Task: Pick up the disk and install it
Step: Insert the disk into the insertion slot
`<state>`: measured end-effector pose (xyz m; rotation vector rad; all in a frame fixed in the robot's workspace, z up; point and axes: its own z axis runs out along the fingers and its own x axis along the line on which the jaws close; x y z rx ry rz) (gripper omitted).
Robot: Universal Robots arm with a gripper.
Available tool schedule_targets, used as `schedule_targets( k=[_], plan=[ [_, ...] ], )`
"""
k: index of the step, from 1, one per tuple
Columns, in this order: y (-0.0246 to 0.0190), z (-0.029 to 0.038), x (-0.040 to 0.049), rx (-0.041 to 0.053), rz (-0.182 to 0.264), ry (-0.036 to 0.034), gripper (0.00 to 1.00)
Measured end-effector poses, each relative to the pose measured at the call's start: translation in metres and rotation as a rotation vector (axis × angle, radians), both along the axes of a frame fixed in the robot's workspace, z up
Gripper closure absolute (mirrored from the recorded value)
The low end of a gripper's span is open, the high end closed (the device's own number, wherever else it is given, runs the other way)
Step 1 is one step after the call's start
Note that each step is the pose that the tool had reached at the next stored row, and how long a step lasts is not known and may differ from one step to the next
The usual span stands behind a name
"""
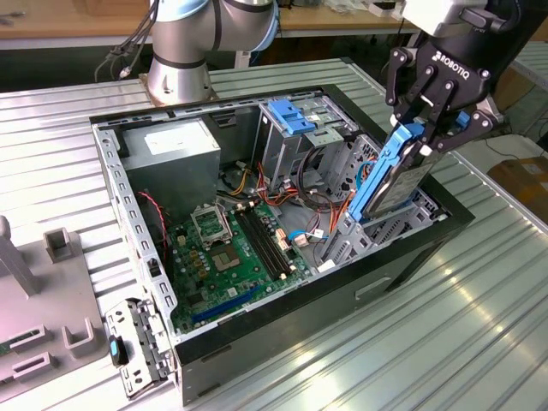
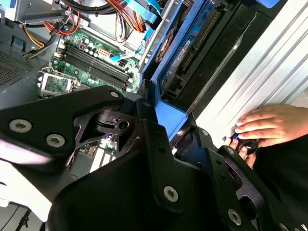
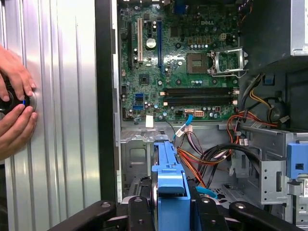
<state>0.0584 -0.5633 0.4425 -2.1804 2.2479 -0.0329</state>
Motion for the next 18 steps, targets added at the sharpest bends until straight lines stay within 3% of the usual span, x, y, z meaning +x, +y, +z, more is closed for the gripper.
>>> schedule_targets(
  k=[18],
  plan=[
    [0.0,-0.0118,0.0,0.0,0.0,0.0,0.63]
  ],
)
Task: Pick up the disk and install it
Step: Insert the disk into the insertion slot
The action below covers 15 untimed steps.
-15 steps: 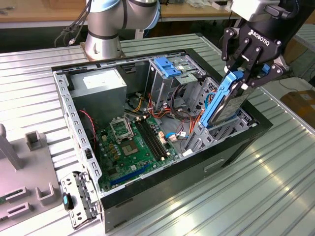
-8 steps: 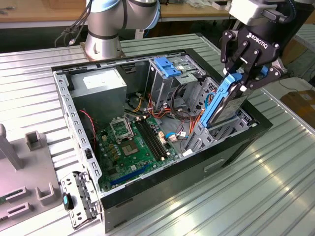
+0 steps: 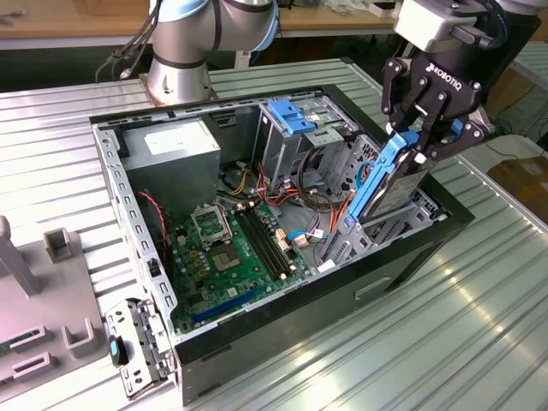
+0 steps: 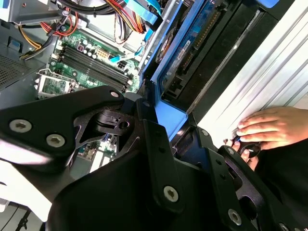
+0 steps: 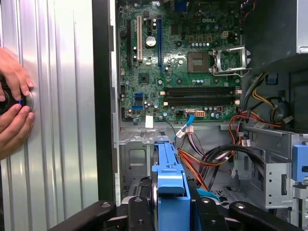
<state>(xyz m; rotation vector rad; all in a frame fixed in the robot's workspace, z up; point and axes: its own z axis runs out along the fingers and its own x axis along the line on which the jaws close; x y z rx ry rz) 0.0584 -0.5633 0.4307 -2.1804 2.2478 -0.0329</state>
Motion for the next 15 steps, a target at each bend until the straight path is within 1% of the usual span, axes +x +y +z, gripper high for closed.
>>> schedule_targets(
  k=[3,9,13,15],
  plan=[
    [0.0,-0.0021,0.0,0.0,0.0,0.0,0.63],
    [0.0,-0.0092,0.0,0.0,0.0,0.0,0.63],
    [0.0,-0.0127,0.0,0.0,0.0,0.0,0.63],
    [0.0,-0.0164,0.0,0.0,0.0,0.0,0.63]
  ],
)
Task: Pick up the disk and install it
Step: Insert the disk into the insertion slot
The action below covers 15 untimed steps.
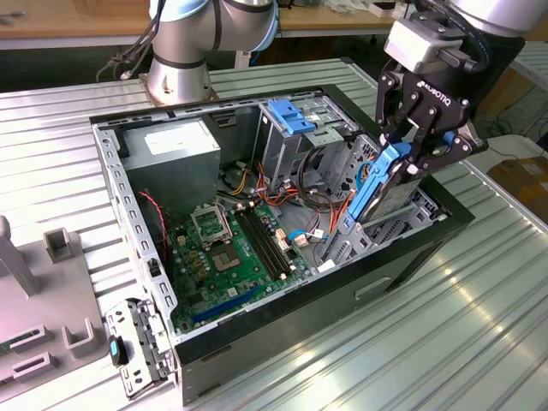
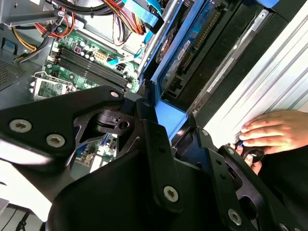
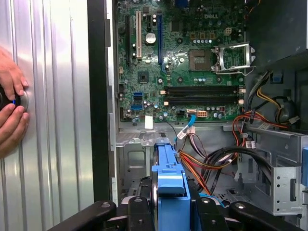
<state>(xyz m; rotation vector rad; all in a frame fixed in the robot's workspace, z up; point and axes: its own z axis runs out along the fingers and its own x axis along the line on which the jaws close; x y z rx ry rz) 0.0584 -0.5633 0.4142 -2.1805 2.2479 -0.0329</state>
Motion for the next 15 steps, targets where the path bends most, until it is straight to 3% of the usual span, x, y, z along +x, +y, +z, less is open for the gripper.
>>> schedule_targets(
  k=[15],
  plan=[
    [0.0,-0.0188,0.0,0.0,0.0,0.0,0.63]
  ],
)
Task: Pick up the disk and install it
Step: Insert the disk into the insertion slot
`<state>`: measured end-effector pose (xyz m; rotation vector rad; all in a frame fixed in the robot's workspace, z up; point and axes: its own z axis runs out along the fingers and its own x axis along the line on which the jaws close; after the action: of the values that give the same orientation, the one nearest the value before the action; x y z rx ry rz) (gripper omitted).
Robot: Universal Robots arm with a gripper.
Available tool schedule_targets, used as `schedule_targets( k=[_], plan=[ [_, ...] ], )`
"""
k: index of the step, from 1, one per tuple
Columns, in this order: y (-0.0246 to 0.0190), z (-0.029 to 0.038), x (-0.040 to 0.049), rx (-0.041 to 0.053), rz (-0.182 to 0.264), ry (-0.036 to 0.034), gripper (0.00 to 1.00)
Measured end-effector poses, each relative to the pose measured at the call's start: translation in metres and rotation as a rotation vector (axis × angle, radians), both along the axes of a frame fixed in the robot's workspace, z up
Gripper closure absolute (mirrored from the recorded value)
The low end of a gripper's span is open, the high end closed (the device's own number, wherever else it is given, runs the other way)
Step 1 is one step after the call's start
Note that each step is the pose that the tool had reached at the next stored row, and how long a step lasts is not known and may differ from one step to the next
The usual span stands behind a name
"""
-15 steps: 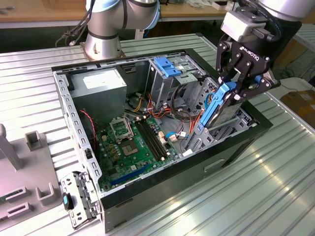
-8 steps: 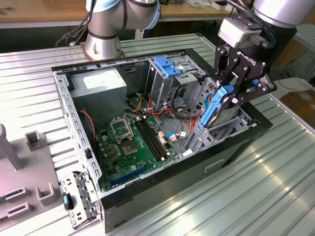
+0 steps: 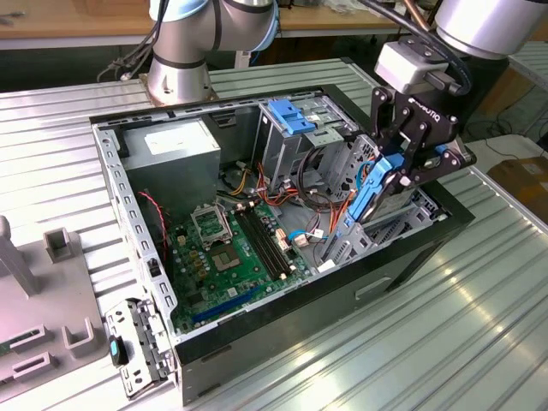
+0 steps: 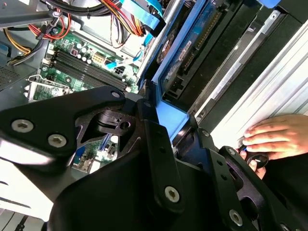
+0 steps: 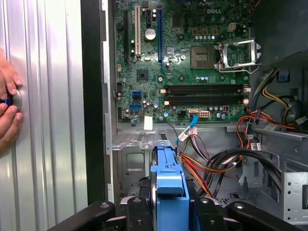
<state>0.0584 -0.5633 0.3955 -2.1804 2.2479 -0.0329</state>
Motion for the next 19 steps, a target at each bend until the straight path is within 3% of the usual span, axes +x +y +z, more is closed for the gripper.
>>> schedule_targets(
  k=[5,6,7,9,10,11,12,13,16,19],
  plan=[
    [0.0,-0.0007,0.0,-0.0002,0.0,0.0,0.63],
    [0.0,-0.0008,0.0,-0.0003,0.0,0.0,0.55],
    [0.0,-0.0018,0.0009,0.0001,0.0,0.0,0.55],
    [0.0,-0.0046,0.0105,-0.0002,0.0,0.0,0.63],
    [0.0,-0.0057,0.0163,-0.0004,0.0,0.0,0.76],
    [0.0,-0.0065,0.021,-0.0004,0.0,0.0,0.76],
    [0.0,-0.0084,0.0313,-0.0002,0.0,0.0,0.88],
    [0.0,-0.0096,0.039,-0.0002,0.0,0.0,0.88],
    [0.0,-0.0116,0.0513,-0.0002,0.0,0.0,0.89],
    [0.0,-0.0121,0.0543,-0.0006,0.0,0.0,0.89]
  ],
)
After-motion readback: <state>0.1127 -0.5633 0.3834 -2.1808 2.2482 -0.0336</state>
